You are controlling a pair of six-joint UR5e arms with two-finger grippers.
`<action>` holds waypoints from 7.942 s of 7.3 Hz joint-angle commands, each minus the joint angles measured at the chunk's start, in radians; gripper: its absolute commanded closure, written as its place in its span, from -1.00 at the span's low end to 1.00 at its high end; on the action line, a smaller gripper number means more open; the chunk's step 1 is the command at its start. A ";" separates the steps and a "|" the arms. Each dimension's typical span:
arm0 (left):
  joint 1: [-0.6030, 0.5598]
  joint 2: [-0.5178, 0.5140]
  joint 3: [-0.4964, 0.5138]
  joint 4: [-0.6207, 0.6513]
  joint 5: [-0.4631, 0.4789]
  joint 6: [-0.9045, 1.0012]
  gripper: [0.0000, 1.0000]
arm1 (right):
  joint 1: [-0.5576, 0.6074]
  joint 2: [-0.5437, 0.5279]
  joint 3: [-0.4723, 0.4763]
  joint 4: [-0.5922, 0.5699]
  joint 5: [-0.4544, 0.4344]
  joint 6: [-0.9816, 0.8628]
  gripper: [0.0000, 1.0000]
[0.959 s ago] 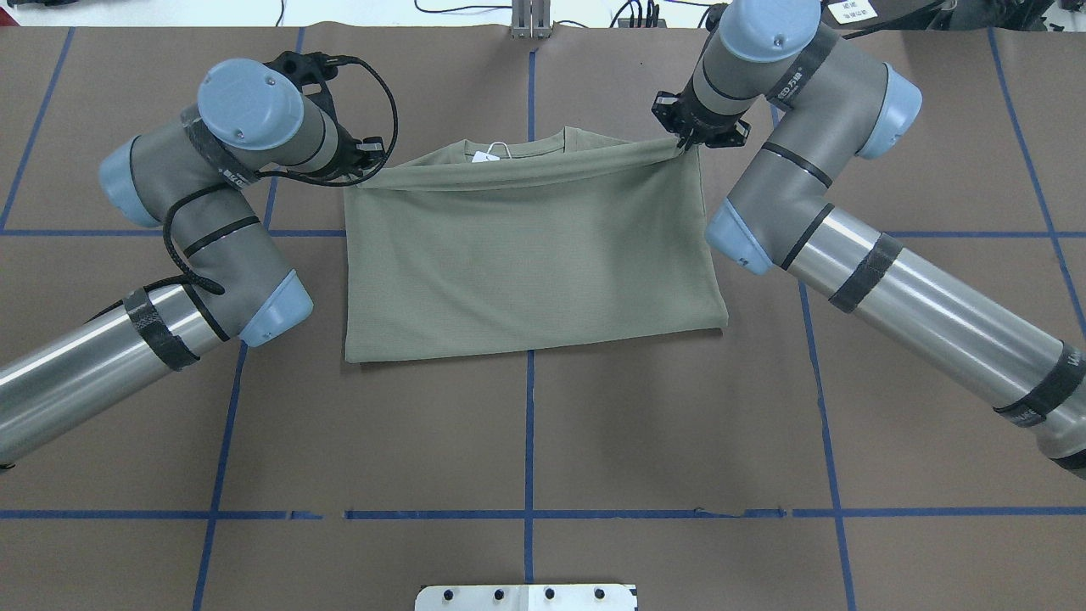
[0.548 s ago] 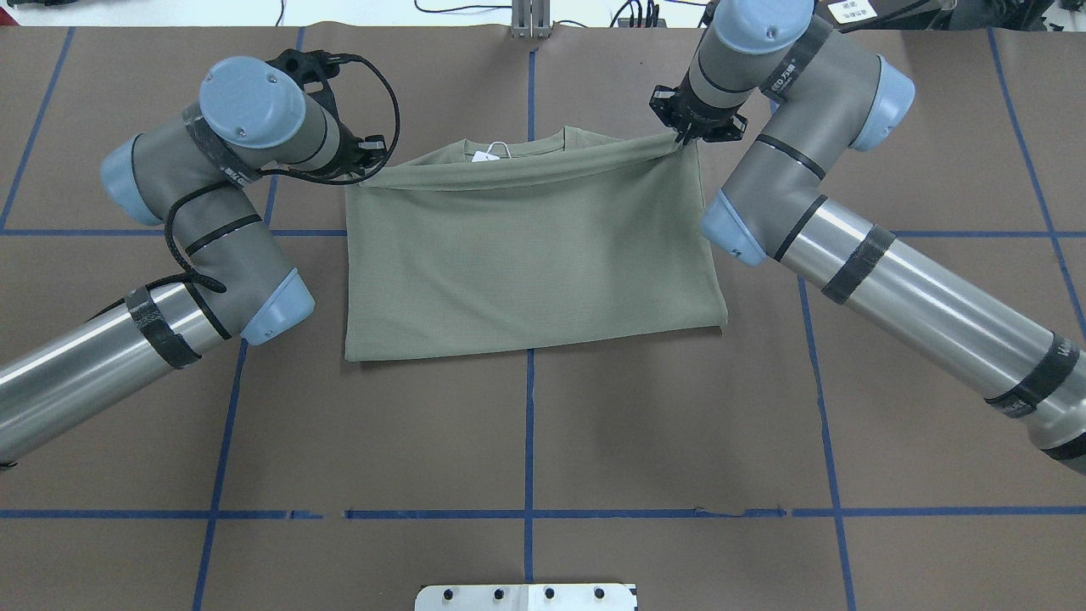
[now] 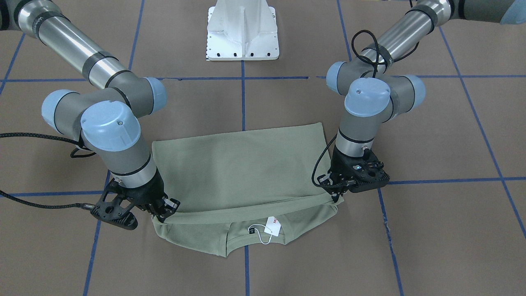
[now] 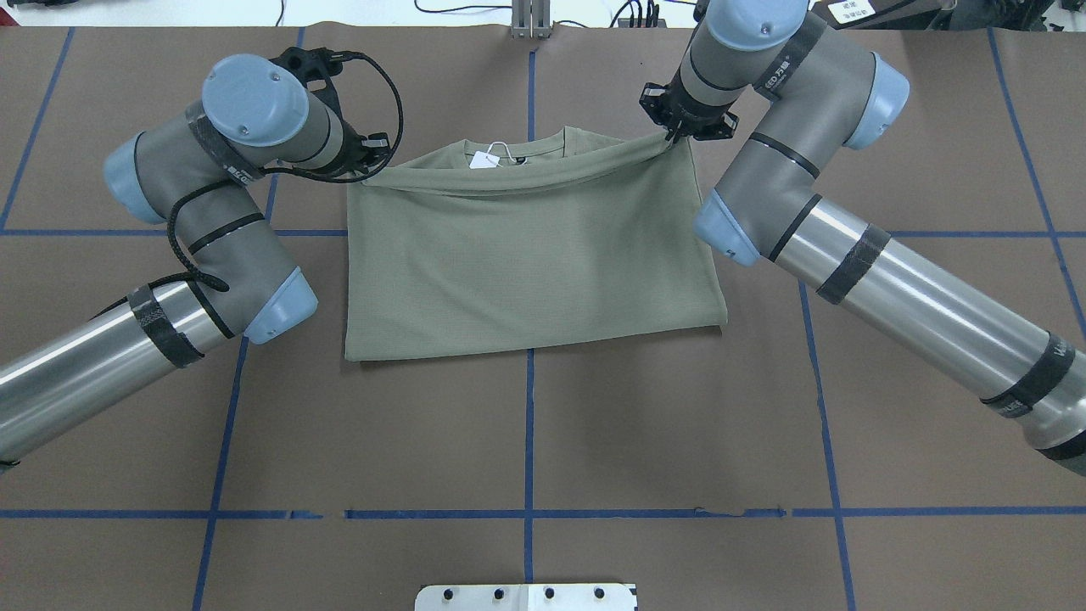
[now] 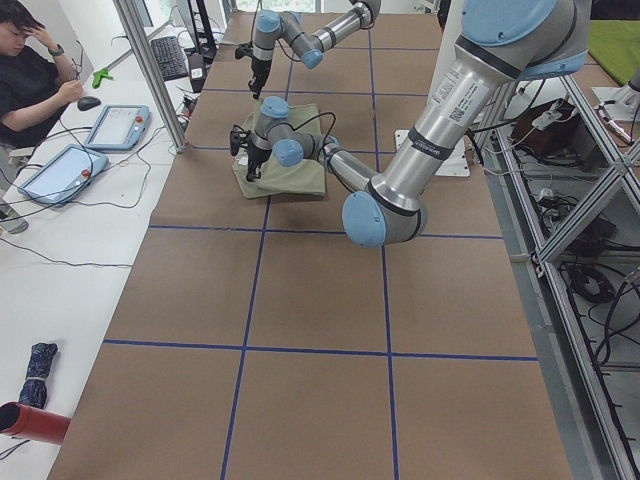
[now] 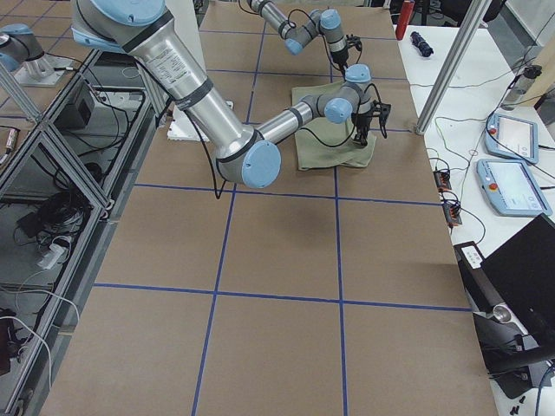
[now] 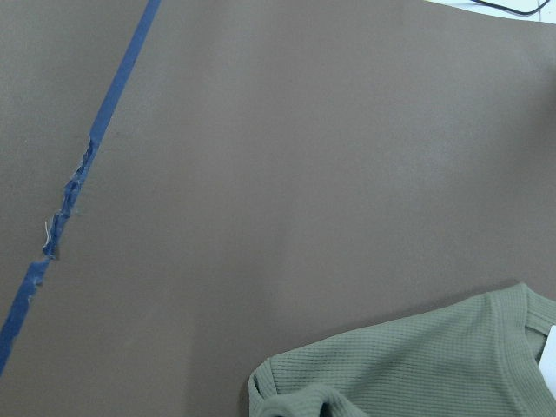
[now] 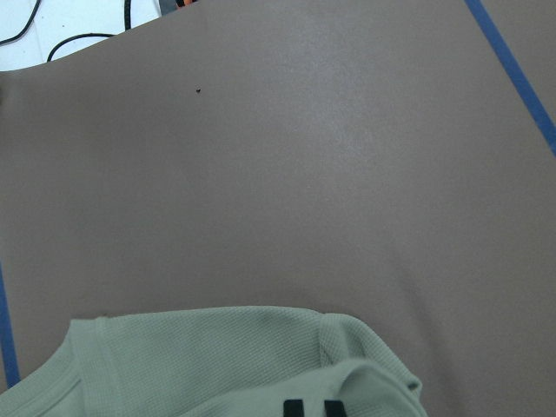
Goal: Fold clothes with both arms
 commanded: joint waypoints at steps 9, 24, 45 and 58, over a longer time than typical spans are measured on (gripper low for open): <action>-0.016 0.093 -0.174 -0.005 -0.044 -0.012 -1.00 | -0.219 -0.414 0.403 -0.006 -0.050 -0.003 -1.00; -0.003 0.106 -0.249 -0.001 -0.043 -0.032 -1.00 | -0.463 -0.580 0.866 -0.484 0.063 0.002 1.00; 0.451 0.151 -0.363 0.135 0.002 -0.455 0.13 | -0.137 -0.590 0.854 -0.282 0.230 -0.132 -1.00; 0.048 -0.114 0.176 -0.222 0.000 -0.165 1.00 | -0.124 -0.579 0.854 -0.281 0.218 -0.130 -1.00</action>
